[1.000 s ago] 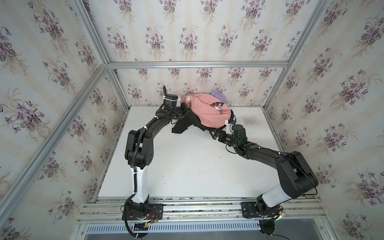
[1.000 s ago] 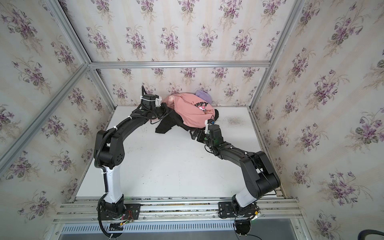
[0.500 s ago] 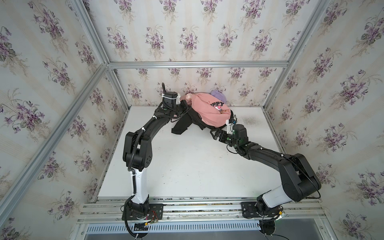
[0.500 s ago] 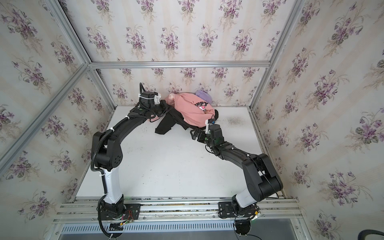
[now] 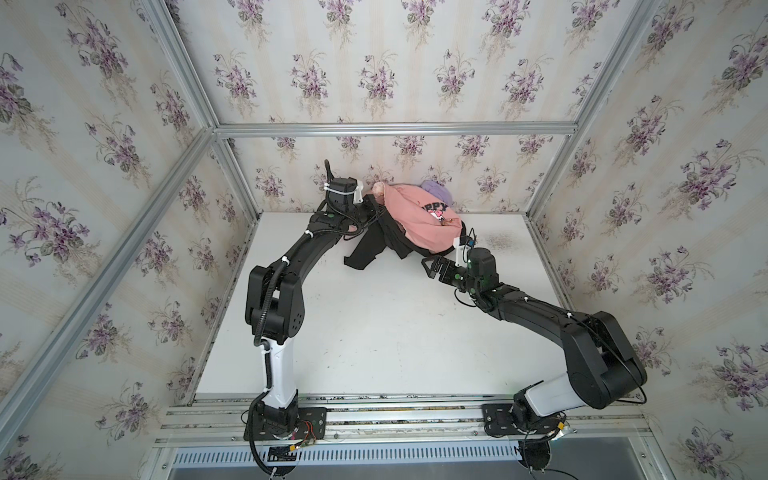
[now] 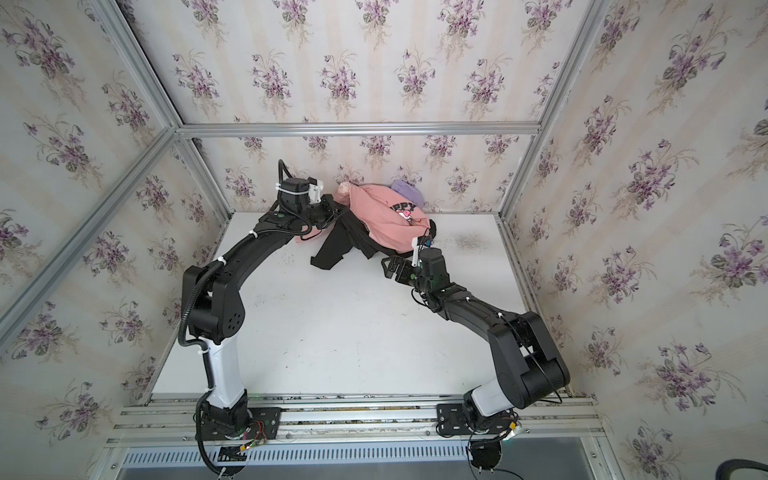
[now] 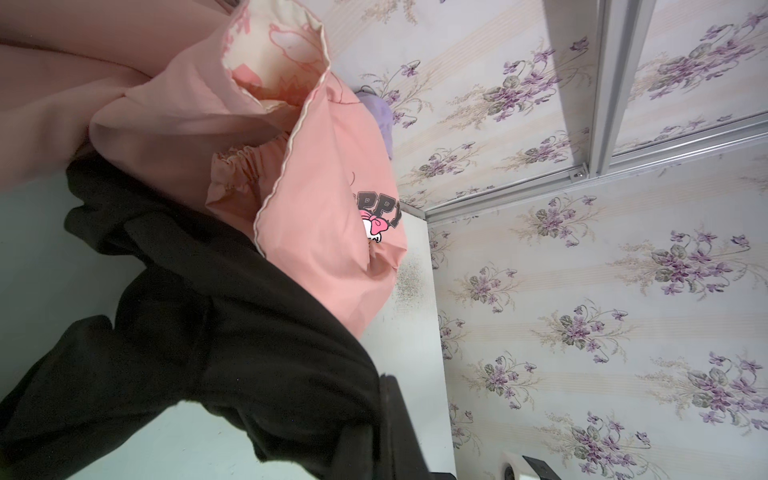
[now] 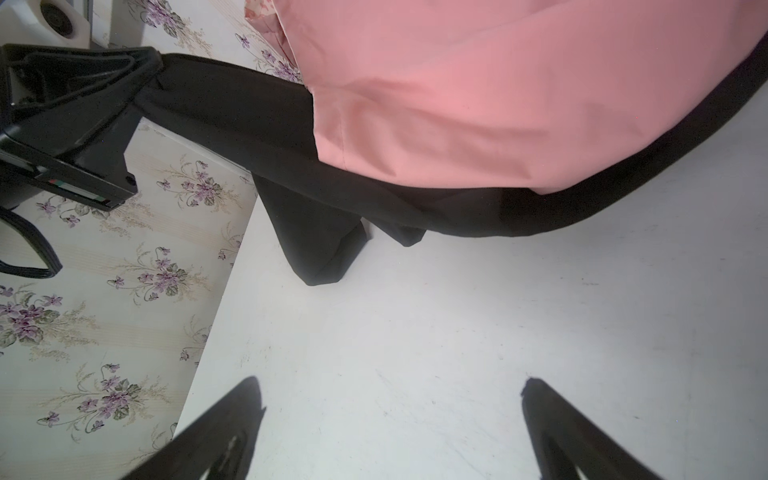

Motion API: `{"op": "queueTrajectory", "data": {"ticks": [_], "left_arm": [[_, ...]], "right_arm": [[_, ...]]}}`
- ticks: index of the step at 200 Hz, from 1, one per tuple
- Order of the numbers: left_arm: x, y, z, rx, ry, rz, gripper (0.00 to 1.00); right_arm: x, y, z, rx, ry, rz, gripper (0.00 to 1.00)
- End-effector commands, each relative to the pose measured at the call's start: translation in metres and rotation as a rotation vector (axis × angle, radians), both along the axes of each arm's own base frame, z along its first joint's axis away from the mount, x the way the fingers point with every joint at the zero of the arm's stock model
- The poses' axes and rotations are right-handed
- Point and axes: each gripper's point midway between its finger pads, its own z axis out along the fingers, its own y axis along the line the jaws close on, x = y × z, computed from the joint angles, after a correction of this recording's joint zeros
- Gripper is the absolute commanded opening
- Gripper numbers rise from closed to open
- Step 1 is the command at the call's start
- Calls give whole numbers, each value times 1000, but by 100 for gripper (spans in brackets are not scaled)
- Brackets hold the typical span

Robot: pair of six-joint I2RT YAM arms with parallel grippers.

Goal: Pick out a specific cloth from the pile
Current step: 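Lift the black garment upward out of the pile with the left gripper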

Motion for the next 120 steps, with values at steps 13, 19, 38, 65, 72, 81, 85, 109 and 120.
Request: {"op": "queueTrajectory", "data": {"ticks": [13, 19, 38, 65, 72, 81, 85, 109, 120], "left_arm": [[-1, -6, 29, -41, -61, -20, 6], [0, -6, 31, -42, -66, -19, 6], [-1, -6, 37, -48, -76, -19, 6], [-2, -6, 45, -54, -89, -19, 5], [-2, -6, 48, -57, -93, -17, 5], [-3, -7, 51, -60, -96, -18, 5], [-2, -7, 52, -61, -98, -17, 5], [-4, -9, 59, -67, -109, -21, 5], [-5, -9, 62, -69, -115, -22, 5]], "right_arm": [[0, -1, 8, -6, -26, -2, 100], [0, -1, 9, -6, -27, -4, 100], [-1, -2, 10, -6, -30, -4, 100], [-1, -3, 10, -8, -31, -6, 100], [-1, -3, 10, -7, -31, -8, 100], [-1, -3, 11, -7, -33, -9, 100], [-1, -3, 11, -7, -34, -9, 100], [-1, -3, 14, -5, -40, -9, 100], [-1, -2, 15, -4, -40, -7, 100]]}}
